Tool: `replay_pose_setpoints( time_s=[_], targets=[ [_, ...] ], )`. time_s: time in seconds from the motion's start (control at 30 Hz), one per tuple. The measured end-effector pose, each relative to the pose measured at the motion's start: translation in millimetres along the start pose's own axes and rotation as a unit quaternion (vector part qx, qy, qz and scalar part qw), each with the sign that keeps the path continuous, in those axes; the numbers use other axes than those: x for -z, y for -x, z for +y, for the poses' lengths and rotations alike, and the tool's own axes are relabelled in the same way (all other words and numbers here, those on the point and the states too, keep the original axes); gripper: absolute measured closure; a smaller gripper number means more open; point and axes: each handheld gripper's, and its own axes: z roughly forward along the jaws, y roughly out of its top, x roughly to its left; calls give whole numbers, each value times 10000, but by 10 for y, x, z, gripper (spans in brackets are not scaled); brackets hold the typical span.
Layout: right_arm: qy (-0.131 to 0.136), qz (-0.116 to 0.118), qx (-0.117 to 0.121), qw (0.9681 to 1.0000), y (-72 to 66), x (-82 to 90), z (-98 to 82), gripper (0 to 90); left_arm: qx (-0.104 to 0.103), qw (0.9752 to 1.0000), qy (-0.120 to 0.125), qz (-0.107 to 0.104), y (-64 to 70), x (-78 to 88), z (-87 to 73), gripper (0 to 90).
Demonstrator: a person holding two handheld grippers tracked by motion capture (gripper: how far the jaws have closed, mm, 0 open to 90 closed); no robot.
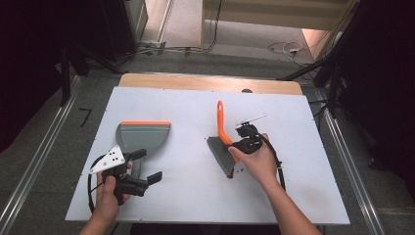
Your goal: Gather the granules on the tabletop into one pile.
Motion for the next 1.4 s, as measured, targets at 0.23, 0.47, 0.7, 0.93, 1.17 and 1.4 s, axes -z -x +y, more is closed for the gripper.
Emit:
replay_pose_setpoints(
  time_s=[0.23,0.47,0.7,0.93,1.17,1.4],
  targets=[
    [178,357,-211,9990,52,54,-15,682,-10,10000,-27,8,-4,-13,-3,3],
    [389,580,230,9973,-3,267,55,684,3,10000,-31,7,-5,-19,-5,2],
    [84,511,1713,9839,-146,519,19,683,-2,10000,-26,18,-7,-10,-3,2],
    [-332,333,2965,9539,-280,559,-224,684,3,10000,-28,9,3,-24,-4,3],
    [-623,669,3472,9333,-302,497,-446,684,-9,10000,-59,18,3,-31,-5,2],
    [-616,826,3627,9262,-195,342,-453,684,-5,10000,-58,19,4,-30,-5,3]
  ],
)
